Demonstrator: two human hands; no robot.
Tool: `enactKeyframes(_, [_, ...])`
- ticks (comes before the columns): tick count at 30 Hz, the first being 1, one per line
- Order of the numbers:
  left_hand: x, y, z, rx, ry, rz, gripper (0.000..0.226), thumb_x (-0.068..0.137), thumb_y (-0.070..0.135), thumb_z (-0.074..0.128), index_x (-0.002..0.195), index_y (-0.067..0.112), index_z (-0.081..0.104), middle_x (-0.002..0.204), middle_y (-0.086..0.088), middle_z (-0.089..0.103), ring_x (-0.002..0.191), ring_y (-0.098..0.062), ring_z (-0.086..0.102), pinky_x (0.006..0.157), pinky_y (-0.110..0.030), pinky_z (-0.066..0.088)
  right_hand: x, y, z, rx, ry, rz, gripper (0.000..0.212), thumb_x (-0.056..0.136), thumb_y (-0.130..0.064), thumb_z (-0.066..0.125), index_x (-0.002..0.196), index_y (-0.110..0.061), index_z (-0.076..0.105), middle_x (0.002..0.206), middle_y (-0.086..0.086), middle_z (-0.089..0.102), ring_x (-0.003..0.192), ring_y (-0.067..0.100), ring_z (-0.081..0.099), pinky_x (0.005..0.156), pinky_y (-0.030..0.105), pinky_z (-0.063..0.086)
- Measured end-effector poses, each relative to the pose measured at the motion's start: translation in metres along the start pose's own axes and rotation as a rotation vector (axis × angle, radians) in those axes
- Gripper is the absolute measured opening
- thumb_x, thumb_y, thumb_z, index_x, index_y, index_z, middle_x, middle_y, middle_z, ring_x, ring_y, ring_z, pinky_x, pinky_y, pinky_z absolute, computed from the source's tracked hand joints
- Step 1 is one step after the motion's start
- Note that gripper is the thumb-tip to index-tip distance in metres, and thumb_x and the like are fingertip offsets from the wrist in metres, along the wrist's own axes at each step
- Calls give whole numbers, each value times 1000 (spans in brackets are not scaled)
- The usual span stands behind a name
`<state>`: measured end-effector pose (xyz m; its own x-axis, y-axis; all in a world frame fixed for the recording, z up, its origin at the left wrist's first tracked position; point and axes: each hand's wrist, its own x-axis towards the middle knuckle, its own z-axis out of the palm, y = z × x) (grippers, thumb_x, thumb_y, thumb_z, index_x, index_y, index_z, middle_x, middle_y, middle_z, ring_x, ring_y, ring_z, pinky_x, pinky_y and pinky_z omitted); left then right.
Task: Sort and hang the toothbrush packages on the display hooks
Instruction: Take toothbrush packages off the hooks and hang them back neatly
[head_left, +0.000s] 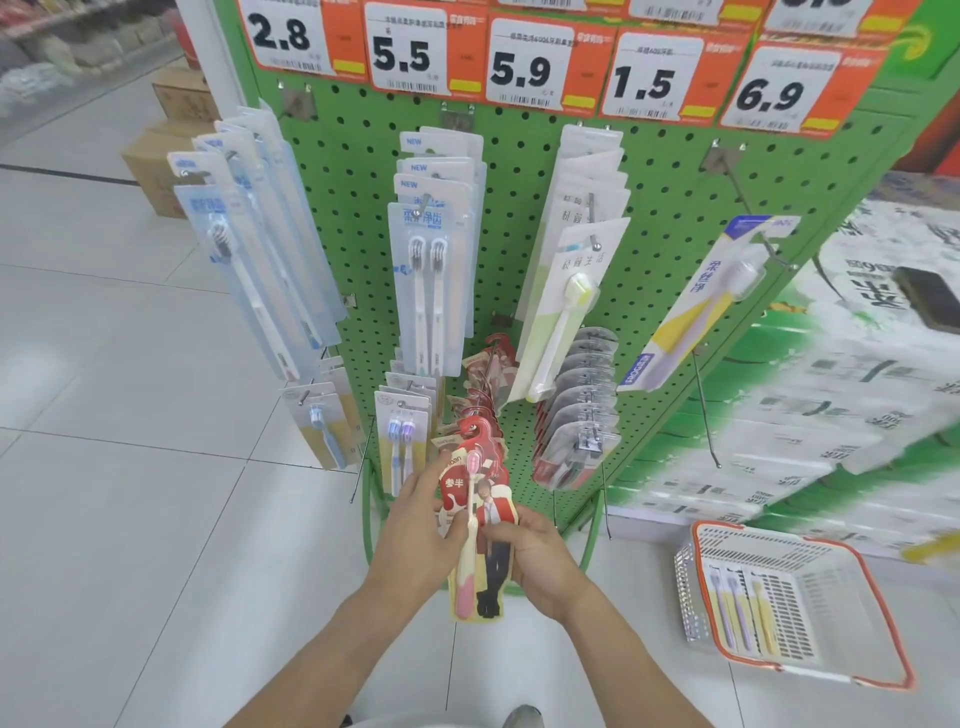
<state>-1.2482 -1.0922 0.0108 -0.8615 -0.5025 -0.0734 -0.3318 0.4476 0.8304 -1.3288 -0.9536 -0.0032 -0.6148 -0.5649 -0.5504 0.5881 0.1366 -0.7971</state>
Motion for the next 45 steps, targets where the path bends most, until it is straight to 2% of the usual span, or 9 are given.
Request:
enactKeyframes(7, [1,2,-1,17,24,5,72,93,16,66,140,58,30,122,12,55,104,-11,61,91,-34,55,3,2,4,-8,0,-3,29,100,-31,61,108,-7,73,97,16,74,82,26,69,70,30,52])
enactKeyframes(17, [13,5,-1,66,19,19,62,90,18,64,141,42,38,134,10,52,106,-13,64,87,-41,57,21,0,4,-82,51,-4,33,98,-41,63,109,-12,72,89,4,77,79,17,71,76,30,52])
enactKeyframes(22, [19,23,-4,191,156,71,43,95,23,61,137,28,49,130,6,50,105,-15,61,82,-33,51,34,5,-4,-162,84,-10,41,98,-42,62,110,-4,68,85,1,72,75,16,65,75,27,51])
enactKeyframes(26, [33,33,-5,180,208,111,40,96,23,61,136,20,55,123,1,58,112,-17,58,92,-34,50,38,6,-3,-142,79,-8,34,101,-35,59,113,-5,69,92,3,75,77,14,69,70,23,52])
enactKeyframes(31, [47,40,-3,105,197,112,37,98,23,63,135,21,60,120,2,60,92,-10,63,87,-22,49,41,10,-2,-92,93,-57,44,89,-43,67,108,-4,69,94,9,75,84,25,66,86,43,54])
enactKeyframes(35, [54,45,-5,59,201,99,31,97,20,66,127,17,65,111,6,56,76,-5,60,85,-28,55,44,9,-7,-106,88,-55,34,97,-39,64,110,-9,70,108,15,75,96,28,70,99,51,51])
enactKeyframes(39, [58,43,-4,54,203,103,23,96,12,64,119,14,69,106,7,53,78,-11,65,84,-33,58,43,2,-7,-199,85,-59,32,99,-38,62,109,-9,70,105,12,77,91,23,71,90,41,55])
enactKeyframes(43, [64,41,-5,86,263,136,18,96,10,63,111,13,72,101,3,63,81,-12,64,82,-32,56,41,-3,-3,-264,145,-121,32,100,-38,60,101,-6,69,81,2,71,63,11,62,55,18,48])
enactKeyframes(45, [66,42,-6,99,279,140,17,96,10,63,109,15,73,97,3,65,83,-13,64,82,-31,54,41,-5,-1,-273,174,-150,33,100,-35,61,103,-3,67,82,5,70,62,12,60,49,16,46])
